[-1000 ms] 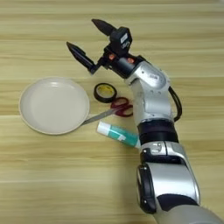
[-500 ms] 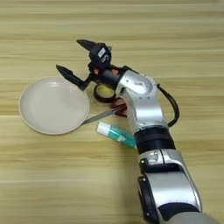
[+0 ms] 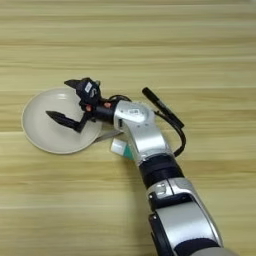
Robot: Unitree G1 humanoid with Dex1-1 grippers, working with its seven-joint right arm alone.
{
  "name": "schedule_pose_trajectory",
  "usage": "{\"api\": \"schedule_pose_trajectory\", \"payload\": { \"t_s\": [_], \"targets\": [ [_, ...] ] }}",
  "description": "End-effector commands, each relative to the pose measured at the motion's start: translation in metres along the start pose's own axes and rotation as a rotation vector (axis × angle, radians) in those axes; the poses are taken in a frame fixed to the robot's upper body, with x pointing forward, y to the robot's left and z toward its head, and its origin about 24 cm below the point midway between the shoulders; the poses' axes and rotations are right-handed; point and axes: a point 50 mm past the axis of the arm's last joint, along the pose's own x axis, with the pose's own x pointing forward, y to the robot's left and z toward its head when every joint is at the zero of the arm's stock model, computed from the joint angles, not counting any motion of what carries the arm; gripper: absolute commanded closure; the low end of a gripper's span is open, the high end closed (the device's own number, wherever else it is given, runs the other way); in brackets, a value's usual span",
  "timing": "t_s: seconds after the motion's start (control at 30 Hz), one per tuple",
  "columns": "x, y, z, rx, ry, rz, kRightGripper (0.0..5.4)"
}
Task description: Move the objects on the table
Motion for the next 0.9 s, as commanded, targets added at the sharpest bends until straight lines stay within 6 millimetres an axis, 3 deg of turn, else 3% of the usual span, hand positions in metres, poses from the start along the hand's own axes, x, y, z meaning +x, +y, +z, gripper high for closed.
{"api": "schedule_pose_trajectory", "payload": {
  "t_s": [0.03,0.43,0.9],
  "targets": [
    [0.013,-0.014,0.022,-0.077,-0.029,-0.031,0.07],
    [0.023,-0.004,0.0,-0.084,0.038,0.0,0.07],
    [0.027,0.014,-0.003,-0.134,0.023,0.126,0.07]
  ]
}}
